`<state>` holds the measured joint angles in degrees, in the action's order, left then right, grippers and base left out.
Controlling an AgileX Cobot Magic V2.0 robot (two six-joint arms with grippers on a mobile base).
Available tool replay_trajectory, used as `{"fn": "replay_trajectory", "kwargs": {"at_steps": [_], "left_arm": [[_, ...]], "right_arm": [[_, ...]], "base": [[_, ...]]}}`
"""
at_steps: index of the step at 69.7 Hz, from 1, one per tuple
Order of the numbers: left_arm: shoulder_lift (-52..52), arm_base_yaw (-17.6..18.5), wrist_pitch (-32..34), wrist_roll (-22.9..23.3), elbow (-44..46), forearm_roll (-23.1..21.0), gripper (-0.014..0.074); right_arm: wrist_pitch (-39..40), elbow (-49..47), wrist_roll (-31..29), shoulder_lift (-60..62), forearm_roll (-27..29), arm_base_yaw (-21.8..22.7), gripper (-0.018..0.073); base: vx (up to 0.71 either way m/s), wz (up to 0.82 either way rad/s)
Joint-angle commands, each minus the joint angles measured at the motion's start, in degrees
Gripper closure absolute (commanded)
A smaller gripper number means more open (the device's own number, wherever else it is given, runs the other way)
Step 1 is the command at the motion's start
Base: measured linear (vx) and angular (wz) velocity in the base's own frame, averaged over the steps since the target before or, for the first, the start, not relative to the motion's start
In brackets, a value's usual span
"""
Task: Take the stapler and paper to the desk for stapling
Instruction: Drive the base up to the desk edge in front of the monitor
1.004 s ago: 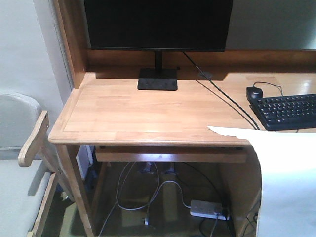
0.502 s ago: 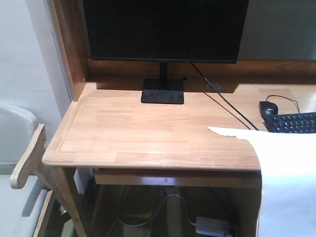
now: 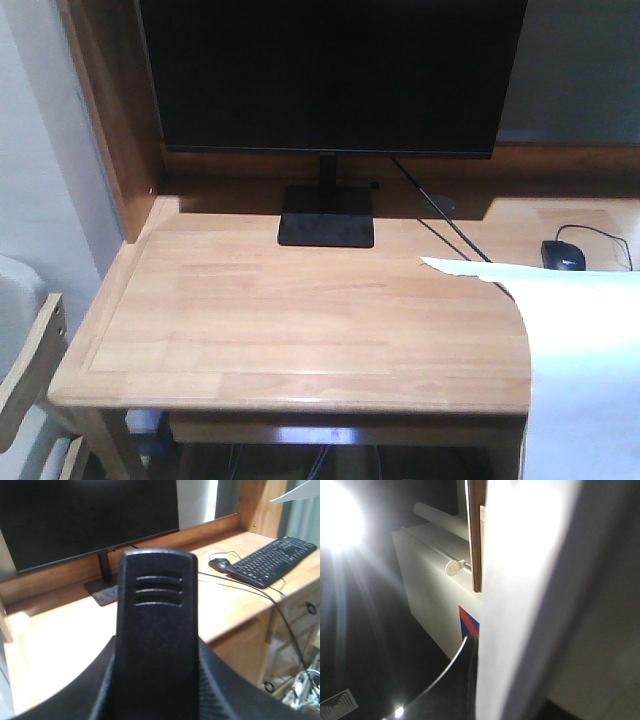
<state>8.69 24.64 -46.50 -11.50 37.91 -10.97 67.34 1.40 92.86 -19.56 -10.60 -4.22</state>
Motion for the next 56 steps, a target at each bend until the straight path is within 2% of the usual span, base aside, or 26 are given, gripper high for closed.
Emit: {"fn": "replay_trajectory", "kwargs": {"at_steps": [1, 56], "left_arm": [[0.8, 0.0, 6.7, 0.2, 1.5, -1.1, 0.0603], [0.8, 0.0, 6.7, 0.2, 1.5, -1.1, 0.0603]], "right_arm": [[6.9, -1.1, -0.9, -0.4, -0.1, 0.3, 0.0564], [6.9, -1.1, -0.9, -0.4, -0.1, 0.3, 0.0564]], "base": [[0.23, -0.05], [0.2, -0.03]]}}
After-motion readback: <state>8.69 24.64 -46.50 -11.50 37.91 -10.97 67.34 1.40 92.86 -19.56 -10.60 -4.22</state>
